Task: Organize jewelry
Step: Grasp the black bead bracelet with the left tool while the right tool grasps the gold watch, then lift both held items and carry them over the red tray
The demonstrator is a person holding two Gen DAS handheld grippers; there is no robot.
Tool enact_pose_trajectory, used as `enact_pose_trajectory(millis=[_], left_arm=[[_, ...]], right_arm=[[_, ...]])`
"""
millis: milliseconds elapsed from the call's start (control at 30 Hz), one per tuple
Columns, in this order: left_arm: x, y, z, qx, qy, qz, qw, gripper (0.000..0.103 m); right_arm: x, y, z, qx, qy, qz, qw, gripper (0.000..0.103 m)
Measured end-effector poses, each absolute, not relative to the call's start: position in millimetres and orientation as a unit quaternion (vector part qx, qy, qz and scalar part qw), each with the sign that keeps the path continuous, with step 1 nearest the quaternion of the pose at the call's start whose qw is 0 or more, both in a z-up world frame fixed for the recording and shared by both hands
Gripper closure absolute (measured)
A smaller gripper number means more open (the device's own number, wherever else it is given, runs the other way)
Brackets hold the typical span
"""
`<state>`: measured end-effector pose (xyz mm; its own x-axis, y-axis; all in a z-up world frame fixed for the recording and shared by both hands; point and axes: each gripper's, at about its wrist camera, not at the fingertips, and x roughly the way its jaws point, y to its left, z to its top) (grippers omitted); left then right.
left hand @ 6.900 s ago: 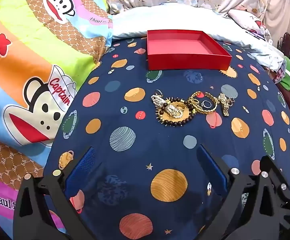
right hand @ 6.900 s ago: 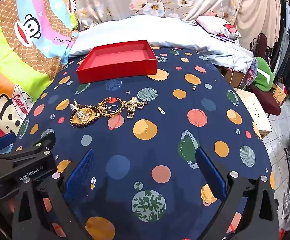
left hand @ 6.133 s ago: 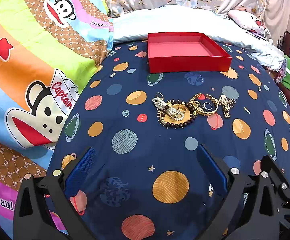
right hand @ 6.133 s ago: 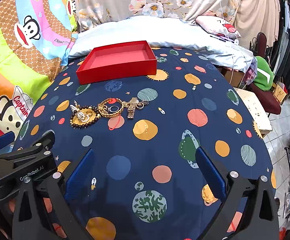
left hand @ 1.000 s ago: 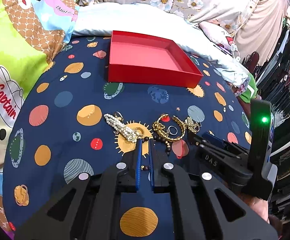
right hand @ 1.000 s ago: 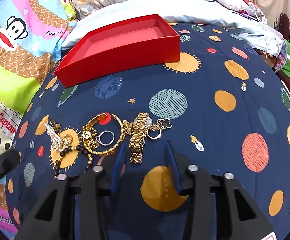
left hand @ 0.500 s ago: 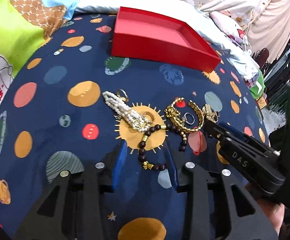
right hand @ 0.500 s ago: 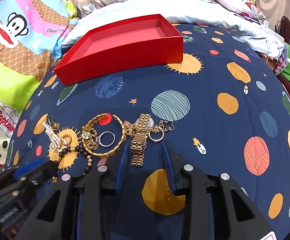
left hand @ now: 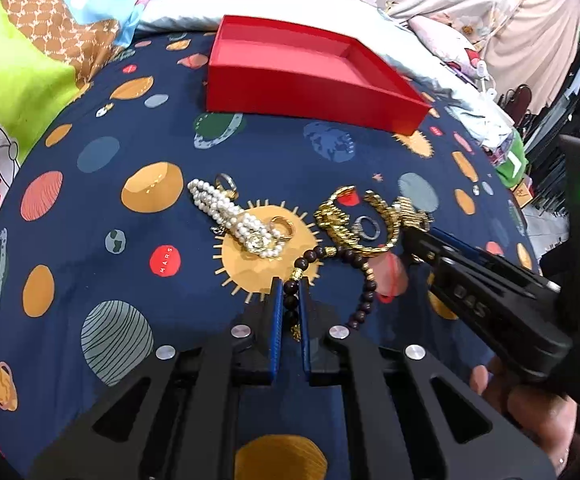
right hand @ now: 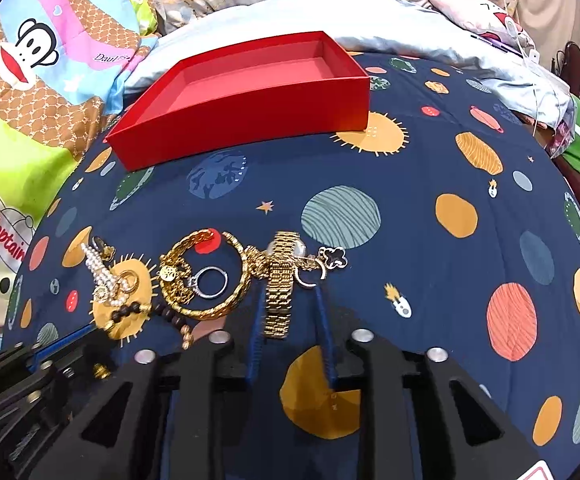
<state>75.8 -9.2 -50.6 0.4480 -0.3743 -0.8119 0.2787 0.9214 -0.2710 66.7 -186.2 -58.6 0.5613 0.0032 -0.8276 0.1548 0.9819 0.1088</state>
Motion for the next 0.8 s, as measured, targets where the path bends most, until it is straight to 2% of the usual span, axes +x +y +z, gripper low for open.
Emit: enact_pose_trajectory(millis=[33, 233, 800], left_arm=[[74, -9, -48, -0.049, 0.487, -0.196, 0.85, 0.096], [66, -10, -28, -0.056, 0.475, -0.216, 0.851, 0.096], [46, 2, 27, -0.071, 0.43, -0.243, 0.867, 0.096]], right_arm=[[68, -187, -59, 0.087, 0.467, -0.042, 0.879, 0.092], [60, -194, -52, 0.122, 0.465, -0.022, 0.877, 0.092], [2, -200, 28, 0.145, 0.408, 0.022, 0.901, 0.092]])
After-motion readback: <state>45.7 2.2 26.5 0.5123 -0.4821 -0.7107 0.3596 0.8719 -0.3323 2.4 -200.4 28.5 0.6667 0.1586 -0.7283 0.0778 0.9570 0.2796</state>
